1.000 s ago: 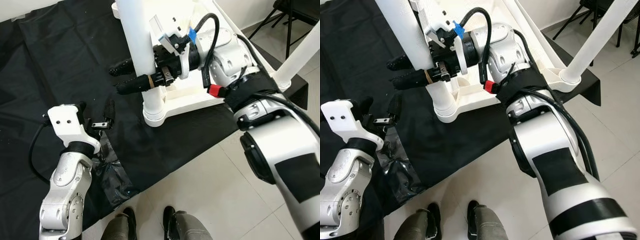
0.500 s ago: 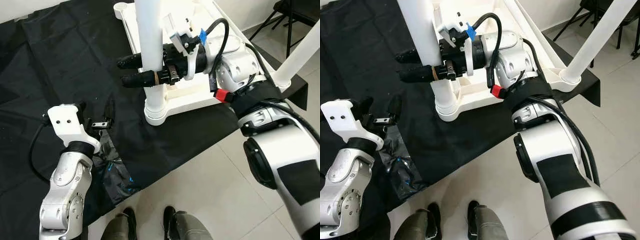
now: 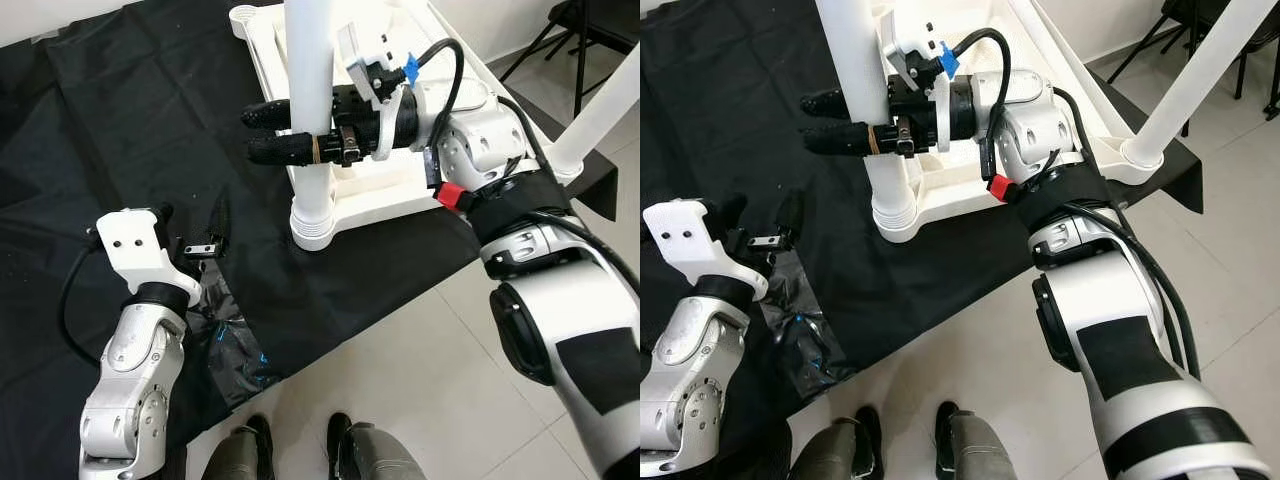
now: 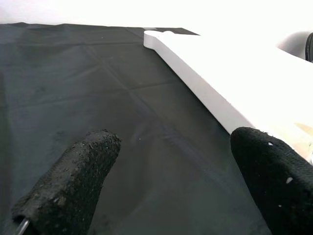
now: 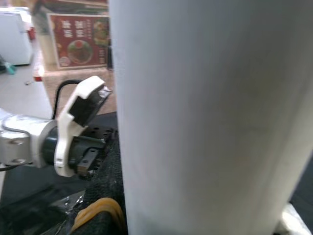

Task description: Building children table

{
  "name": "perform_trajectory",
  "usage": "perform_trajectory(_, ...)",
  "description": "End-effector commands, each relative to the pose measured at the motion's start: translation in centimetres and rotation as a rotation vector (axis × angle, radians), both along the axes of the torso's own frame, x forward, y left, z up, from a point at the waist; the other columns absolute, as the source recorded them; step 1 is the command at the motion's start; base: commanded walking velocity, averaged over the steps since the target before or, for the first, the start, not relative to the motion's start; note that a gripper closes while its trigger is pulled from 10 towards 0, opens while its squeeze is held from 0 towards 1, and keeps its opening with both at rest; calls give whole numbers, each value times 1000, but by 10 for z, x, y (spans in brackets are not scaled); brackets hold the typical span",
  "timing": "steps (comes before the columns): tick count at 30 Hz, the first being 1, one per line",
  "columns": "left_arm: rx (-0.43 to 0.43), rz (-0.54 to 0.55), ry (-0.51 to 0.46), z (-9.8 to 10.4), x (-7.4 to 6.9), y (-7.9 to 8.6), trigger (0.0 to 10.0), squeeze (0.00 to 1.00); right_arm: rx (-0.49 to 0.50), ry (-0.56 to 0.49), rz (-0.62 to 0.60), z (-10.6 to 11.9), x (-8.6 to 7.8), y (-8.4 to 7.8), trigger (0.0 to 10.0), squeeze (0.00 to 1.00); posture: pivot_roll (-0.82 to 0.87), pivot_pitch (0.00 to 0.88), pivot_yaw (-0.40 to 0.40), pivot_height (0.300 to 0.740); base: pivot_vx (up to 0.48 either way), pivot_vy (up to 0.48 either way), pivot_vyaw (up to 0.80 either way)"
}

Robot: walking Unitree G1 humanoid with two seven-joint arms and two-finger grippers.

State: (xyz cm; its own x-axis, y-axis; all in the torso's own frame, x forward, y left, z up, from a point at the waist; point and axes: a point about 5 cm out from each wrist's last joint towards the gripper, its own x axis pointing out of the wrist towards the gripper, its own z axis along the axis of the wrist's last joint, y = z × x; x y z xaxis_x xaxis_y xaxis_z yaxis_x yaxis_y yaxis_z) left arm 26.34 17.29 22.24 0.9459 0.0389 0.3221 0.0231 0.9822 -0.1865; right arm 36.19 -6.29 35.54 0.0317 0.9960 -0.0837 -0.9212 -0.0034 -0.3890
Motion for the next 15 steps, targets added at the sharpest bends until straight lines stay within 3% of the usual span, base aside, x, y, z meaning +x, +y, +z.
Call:
perform_trajectory(1,-1,7,8,-3,-1,2,10000,0,-110,102,-138,-39,13,-10,10000,0,-19,319,-37,740,0,0,0)
perform_trajectory(8,0,10,2,-1,0,3,10000,0,-101,107,-227,-43,13,-10,10000,0,-21,315,-36,740,0,0,0)
perform_trajectory(15,6,21,-11,2,0,7,10000,0,-7,192,-571,-67,14,-6,10000,0,-25,302,-45,740,0,0,0)
